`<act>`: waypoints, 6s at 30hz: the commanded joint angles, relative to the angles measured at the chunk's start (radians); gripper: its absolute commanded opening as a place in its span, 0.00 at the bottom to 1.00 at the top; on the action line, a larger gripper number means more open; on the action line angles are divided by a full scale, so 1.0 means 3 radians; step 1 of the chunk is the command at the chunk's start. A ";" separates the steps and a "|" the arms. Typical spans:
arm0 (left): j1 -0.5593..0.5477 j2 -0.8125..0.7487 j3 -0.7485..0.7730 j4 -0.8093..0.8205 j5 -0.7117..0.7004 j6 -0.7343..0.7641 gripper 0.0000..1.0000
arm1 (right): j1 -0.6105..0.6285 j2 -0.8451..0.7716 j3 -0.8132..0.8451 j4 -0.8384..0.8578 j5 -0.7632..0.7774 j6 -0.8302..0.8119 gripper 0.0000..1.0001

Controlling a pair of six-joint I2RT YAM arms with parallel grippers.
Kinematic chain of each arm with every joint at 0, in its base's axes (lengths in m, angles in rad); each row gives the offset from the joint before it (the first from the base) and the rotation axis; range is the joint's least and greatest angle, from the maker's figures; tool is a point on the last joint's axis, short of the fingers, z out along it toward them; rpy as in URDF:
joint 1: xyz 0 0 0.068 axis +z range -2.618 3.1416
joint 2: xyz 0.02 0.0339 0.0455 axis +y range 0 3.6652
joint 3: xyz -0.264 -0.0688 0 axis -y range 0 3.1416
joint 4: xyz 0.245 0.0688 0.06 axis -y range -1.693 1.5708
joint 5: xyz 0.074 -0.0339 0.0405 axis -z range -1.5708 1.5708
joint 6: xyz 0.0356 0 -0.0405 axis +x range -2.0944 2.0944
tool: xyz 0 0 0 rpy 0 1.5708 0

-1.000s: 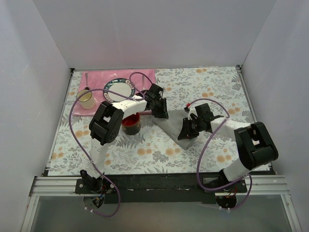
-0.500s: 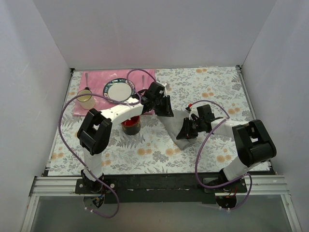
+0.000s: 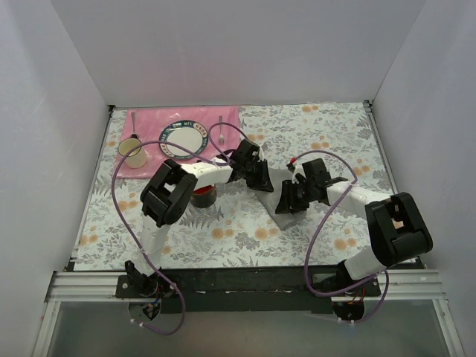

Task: Fold the napkin, place the utensils inside, and roll it up
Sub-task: Roll the napkin with the utensil

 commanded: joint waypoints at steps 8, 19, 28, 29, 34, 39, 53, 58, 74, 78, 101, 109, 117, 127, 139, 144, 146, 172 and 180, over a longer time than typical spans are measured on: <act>0.0154 0.0185 -0.0112 -0.0189 -0.0020 0.0026 0.08 | 0.0942 -0.0124 0.0911 -0.1016 0.1970 -0.0710 0.75; 0.0297 0.0298 0.0006 -0.0435 0.0302 -0.0015 0.06 | 0.1408 0.0275 0.0922 -0.0357 0.2360 -0.0879 0.77; 0.0313 0.0308 0.0098 -0.0511 0.0389 -0.0020 0.06 | 0.1403 0.0475 0.0728 0.0017 0.2054 -0.0705 0.66; 0.0313 0.0313 0.0108 -0.0522 0.0395 -0.0020 0.06 | 0.1403 0.0485 0.0667 0.0052 0.2013 -0.0644 0.66; 0.0313 0.0328 0.0169 -0.0547 0.0476 -0.0040 0.06 | 0.1408 0.0567 0.0518 0.0211 0.1931 -0.0455 0.68; 0.0308 0.0252 0.0261 -0.0654 0.0461 -0.0030 0.07 | 0.1357 0.0628 0.0304 0.0232 0.2007 -0.0205 0.43; 0.0333 -0.0561 0.0925 -0.1068 -0.0468 -0.0015 0.52 | 0.1076 0.0388 -0.0484 0.1075 0.0838 0.0475 0.01; 0.0328 -0.0745 0.1024 -0.1421 -0.0771 -0.0096 0.73 | 0.0775 0.0474 -0.0760 0.1768 0.0006 0.0752 0.01; 0.0032 -0.0827 -0.0163 -0.1493 -0.0940 -0.1165 0.79 | 0.0247 0.1001 -0.0996 0.2691 -0.0984 0.1121 0.01; 0.0032 -0.0735 -0.0327 -0.1279 -0.0772 -0.1390 0.79 | 0.0247 0.0920 -0.0975 0.2599 -0.0948 0.1085 0.01; 0.0042 -0.0403 -0.0087 -0.1667 -0.0592 -0.1349 0.00 | 0.1090 -0.0272 0.0492 -0.0657 0.1275 -0.0235 0.68; 0.0037 -0.0367 -0.0030 -0.1861 -0.0572 -0.1528 0.00 | 0.2047 -0.0119 0.0748 -0.0806 0.2697 0.0312 0.74; 0.0042 -0.0388 -0.0076 -0.1902 -0.0449 -0.1692 0.00 | 0.2579 0.0724 0.1264 -0.1072 0.3694 0.0705 0.98; 0.0042 -0.0377 -0.0020 -0.1954 -0.0572 -0.1452 0.00 | 0.2431 0.0485 0.0723 -0.0699 0.3496 0.0793 0.52; 0.0042 -0.1001 -0.0230 -0.1161 -0.0674 -0.0583 0.71 | 0.1695 -0.0139 -0.0182 0.0364 0.1932 0.0527 0.01; 0.0042 -0.1128 -0.0030 -0.1248 -0.0807 -0.0266 0.77 | 0.1220 -0.0160 -0.0474 0.0870 0.0935 0.0466 0.01; 0.0042 -0.1180 -0.0030 -0.1243 -0.0802 -0.0230 0.77 | 0.1061 -0.0078 -0.0489 0.0942 0.0578 0.0415 0.01; 0.0251 -0.0797 -0.0848 0.0046 -0.0173 -0.0348 0.34 | -0.0008 0.0884 -0.0643 0.1623 -0.1357 0.0538 0.02; 0.0318 -0.0561 -0.0797 0.0046 -0.0107 -0.0204 0.30 | -0.0008 0.0388 -0.0219 0.0407 -0.0723 -0.0076 0.30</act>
